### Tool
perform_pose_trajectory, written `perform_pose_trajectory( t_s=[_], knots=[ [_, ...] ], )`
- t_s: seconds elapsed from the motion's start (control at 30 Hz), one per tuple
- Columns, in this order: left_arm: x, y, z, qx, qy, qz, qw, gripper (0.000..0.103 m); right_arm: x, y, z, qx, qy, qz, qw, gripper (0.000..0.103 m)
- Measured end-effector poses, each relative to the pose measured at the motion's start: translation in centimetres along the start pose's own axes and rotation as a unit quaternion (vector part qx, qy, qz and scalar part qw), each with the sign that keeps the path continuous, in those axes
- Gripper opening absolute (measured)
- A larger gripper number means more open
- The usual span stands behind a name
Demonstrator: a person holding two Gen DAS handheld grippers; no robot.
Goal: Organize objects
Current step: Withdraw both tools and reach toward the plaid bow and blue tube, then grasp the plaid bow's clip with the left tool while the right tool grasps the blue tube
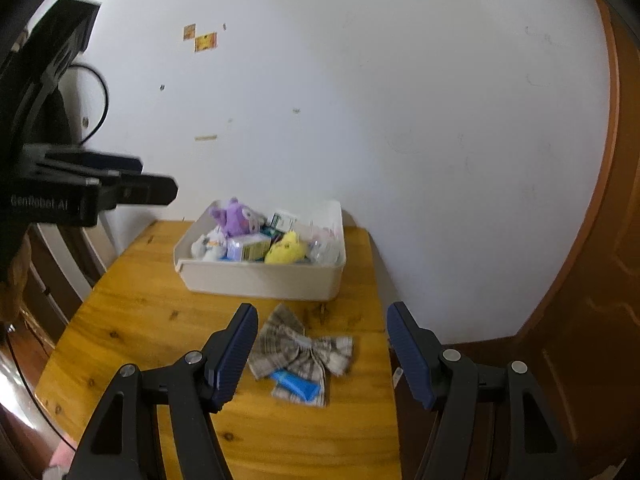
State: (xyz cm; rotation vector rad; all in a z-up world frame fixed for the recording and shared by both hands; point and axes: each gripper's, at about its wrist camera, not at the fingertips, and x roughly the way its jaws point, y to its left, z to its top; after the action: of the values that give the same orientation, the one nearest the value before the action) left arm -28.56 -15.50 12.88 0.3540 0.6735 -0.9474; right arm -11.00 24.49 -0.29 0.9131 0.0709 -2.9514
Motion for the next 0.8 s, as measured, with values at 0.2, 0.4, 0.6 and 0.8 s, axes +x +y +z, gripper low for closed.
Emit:
perform_pose_trajectory(
  t_s=[0.2, 0.4, 0.6, 0.8],
  knots=[
    [3.1, -1.6, -0.4, 0.042, 0.031, 0.000, 0.9986, 0.079, 2.1, -1.1, -2.3, 0.007, 0.017, 0.014, 1.000, 0.068],
    [8.5, -3.0, -0.8, 0.089, 0.083, -0.019, 0.9924, 0.079, 5.1, -1.8, -4.7, -0.007, 0.033, 0.036, 0.999, 0.068],
    [14.8, -4.3, -2.3, 0.141, 0.137, -0.032, 0.9798, 0.079, 8.8, -1.5, -7.3, -0.036, 0.058, 0.062, 0.996, 0.068],
    [19.5, -5.7, -4.0, 0.195, 0.180, -0.044, 0.9631, 0.079, 12.1, -0.4, -9.6, -0.074, 0.083, 0.090, 0.990, 0.066]
  ],
)
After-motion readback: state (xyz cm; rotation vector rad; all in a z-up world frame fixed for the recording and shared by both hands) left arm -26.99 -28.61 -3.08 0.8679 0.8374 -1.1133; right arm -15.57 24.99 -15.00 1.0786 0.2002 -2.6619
